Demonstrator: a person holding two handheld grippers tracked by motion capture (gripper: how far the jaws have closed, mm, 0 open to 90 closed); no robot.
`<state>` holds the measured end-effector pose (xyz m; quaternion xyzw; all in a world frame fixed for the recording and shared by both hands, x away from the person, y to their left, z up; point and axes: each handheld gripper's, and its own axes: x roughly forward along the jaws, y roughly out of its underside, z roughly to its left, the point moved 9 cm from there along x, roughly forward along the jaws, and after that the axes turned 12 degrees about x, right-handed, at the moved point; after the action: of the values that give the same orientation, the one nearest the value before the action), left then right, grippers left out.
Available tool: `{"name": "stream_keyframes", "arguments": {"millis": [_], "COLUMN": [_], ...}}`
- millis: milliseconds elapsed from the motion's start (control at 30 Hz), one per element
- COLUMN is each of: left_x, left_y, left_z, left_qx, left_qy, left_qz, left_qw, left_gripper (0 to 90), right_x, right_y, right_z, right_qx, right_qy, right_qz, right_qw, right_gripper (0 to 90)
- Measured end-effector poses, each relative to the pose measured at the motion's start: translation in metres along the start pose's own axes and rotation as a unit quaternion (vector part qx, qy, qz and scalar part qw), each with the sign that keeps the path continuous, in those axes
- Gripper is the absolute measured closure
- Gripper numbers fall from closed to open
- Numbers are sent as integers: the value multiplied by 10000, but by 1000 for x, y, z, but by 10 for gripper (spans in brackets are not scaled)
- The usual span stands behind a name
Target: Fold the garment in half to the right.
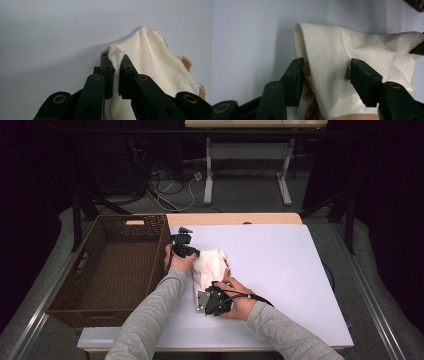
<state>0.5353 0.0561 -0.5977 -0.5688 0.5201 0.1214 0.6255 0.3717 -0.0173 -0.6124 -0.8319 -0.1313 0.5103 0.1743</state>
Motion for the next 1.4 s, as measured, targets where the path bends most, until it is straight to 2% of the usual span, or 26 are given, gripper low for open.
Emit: {"name": "stream_keyframes", "arguments": {"millis": [67, 233, 500, 600, 733, 933, 1000, 1033, 1167, 1333, 1367, 1400], "left_x": [0, -1, 0, 0, -1, -1, -1, -1, -1, -3, -4, -4], "left_y": [0, 0, 0, 0, -1, 0, 0, 1, 0, -1, -1, -2], "left_z": [0, 0, 0, 0, 0, 1, 2, 2, 1, -2, -2, -3], "left_qx": [2, 5, 7, 26, 28, 46, 1, -15, -33, -18, 35, 5], "left_qy": [5, 18, 21, 18, 18, 56, 34, 25, -3, -26, -30, -49], "left_qz": [7, 4, 11, 14, -1, 32, 52, 59, 42, 17, 30, -2], "left_qw": [10000, 10000, 10000, 10000, 10000, 10000, 10000, 10000, 10000, 10000, 10000, 10000], "left_gripper": [844, 844, 844, 845, 844, 845, 845, 846, 846, 846, 846, 846], "right_x": [0, -2, -3, -3, -5, -9, -11, -11, -14, -20, -22, -24], "right_y": [-1, 1, 2, 1, 0, 1, 2, 1, 2, 3, 1, 0], "right_z": [0, 3, 4, 3, 2, 5, 6, 5, 5, 2, 1, 1], "right_qx": [-46, 71, 195, 224, 233, -22, -23, -57, 61, 56, 47, 39], "right_qy": [-21, -169, -267, -227, -180, -68, -65, -56, -61, 26, 49, 72], "right_qz": [-24, 56, 112, 94, 87, 79, 121, 54, -14, -55, -129, -172], "right_qw": [10000, 9998, 9994, 9994, 9995, 9999, 9999, 10000, 10000, 10000, 9999, 9998], "right_gripper": [544, 663, 747, 776, 792, 798, 799, 799, 800, 800, 799, 799]}}
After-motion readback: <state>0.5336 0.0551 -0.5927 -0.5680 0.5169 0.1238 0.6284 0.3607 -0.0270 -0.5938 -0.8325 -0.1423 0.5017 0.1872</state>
